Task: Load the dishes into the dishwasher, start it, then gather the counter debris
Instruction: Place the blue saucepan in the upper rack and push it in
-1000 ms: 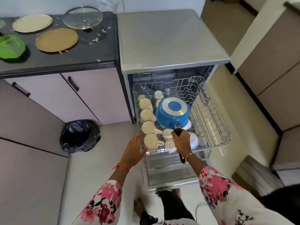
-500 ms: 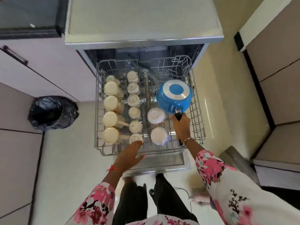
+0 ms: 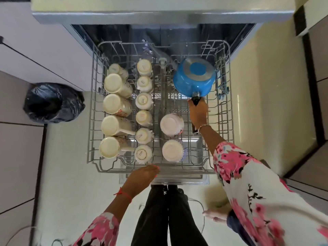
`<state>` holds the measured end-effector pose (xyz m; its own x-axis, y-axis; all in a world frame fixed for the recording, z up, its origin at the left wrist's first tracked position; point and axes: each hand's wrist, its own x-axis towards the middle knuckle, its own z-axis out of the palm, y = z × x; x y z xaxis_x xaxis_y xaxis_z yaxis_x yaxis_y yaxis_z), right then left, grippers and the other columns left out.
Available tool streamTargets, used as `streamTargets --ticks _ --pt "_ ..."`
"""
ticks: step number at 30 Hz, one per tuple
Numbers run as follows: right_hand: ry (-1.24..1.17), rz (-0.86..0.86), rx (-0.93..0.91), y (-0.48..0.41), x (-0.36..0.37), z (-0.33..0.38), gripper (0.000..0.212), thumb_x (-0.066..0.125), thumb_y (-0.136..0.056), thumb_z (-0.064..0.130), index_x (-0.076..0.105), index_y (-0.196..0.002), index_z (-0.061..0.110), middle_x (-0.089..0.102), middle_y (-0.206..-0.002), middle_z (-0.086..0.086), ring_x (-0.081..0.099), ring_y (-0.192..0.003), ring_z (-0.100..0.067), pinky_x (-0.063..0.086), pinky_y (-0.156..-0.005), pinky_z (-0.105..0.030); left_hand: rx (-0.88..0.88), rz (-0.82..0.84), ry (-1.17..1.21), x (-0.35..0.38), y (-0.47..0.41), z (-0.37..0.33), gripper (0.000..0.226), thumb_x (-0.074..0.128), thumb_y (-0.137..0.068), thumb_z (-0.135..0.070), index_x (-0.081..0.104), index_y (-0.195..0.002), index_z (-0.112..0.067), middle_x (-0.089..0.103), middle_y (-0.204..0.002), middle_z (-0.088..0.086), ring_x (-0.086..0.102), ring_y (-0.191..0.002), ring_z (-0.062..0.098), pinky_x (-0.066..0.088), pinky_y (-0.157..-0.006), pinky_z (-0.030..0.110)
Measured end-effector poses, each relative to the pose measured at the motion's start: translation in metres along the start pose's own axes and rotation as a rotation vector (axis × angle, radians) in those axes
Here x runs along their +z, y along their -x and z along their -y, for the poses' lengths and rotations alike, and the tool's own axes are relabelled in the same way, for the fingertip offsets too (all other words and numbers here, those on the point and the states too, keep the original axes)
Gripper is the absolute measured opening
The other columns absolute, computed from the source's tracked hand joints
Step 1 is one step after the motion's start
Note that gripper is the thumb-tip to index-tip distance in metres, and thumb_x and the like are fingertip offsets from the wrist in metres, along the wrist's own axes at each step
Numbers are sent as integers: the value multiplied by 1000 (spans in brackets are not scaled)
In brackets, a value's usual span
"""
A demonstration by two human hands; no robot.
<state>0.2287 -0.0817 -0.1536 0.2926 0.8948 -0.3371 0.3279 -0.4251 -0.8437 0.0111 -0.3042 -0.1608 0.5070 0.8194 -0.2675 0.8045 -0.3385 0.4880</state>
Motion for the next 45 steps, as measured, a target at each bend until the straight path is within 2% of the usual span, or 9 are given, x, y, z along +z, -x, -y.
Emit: streamTargets --ticks 4,8,13,20,28,31,36,42,45 --pt "15 -16 -46 -21 17 -2 23 57 -90 14 51 -103 -4 58 -84 -11 52 -67 -15 42 -54 -18 32 66 46 11 -2 6 36 69 -74 -9 65 -107 -20 72 -99 -5 70 -81 11 59 -57 29" --pt "53 -27 -57 -43 32 -2 32 58 -90 13 49 -111 -10 58 -92 -12 53 -78 -17 40 -54 -2 82 23 25 14 -3 9 37 73 -70 -11 67 -106 -21 73 -95 -7 70 -76 6 58 -58 24" --pt "40 -2 -96 -60 45 -10 33 60 -88 12 52 -111 -11 64 -103 -20 54 -86 -17 38 -63 2 105 12 68 13 -6 12 31 42 -84 -26 66 -104 -24 73 -93 -9 70 -70 5 57 -56 23" --pt "94 62 -58 -65 53 -13 37 59 -89 11 46 -119 -6 60 -112 -20 58 -104 -27 44 -81 -15 82 8 107 5 -12 10 33 41 -82 -32 71 -94 -25 73 -87 -13 68 -62 3 55 -51 20" --pt "201 219 55 -61 35 -10 44 58 -90 15 40 -125 -5 61 -106 -16 56 -90 -20 48 -82 -25 20 36 124 -1 -16 5 35 42 -78 -28 73 -92 -21 74 -86 -7 70 -68 9 58 -57 25" --pt "324 245 40 -62 29 -10 37 55 -92 15 46 -120 -8 60 -112 -20 58 -103 -28 40 -75 -17 -2 58 118 -2 -17 3 31 47 -76 -23 74 -92 -20 74 -86 -5 71 -70 12 58 -61 26" --pt "438 312 -1 -63 31 -9 34 53 -94 20 58 -109 -9 62 -111 -23 59 -105 -34 47 -88 -36 -31 89 127 0 -17 3 32 48 -79 -22 72 -99 -19 74 -96 -2 71 -80 15 58 -70 29" --pt "459 287 13 -63 33 -4 36 53 -94 21 55 -110 -11 60 -113 -24 57 -107 -35 47 -87 -37 -22 48 114 -3 -16 1 25 59 -72 -18 74 -92 -22 74 -87 -6 70 -70 9 55 -62 21" --pt "447 298 -3 -62 30 -2 33 53 -94 18 59 -107 -11 63 -108 -25 61 -102 -34 47 -86 -35 -29 68 127 -4 -16 0 26 57 -75 -19 74 -95 -20 74 -91 -4 71 -75 12 57 -67 24"
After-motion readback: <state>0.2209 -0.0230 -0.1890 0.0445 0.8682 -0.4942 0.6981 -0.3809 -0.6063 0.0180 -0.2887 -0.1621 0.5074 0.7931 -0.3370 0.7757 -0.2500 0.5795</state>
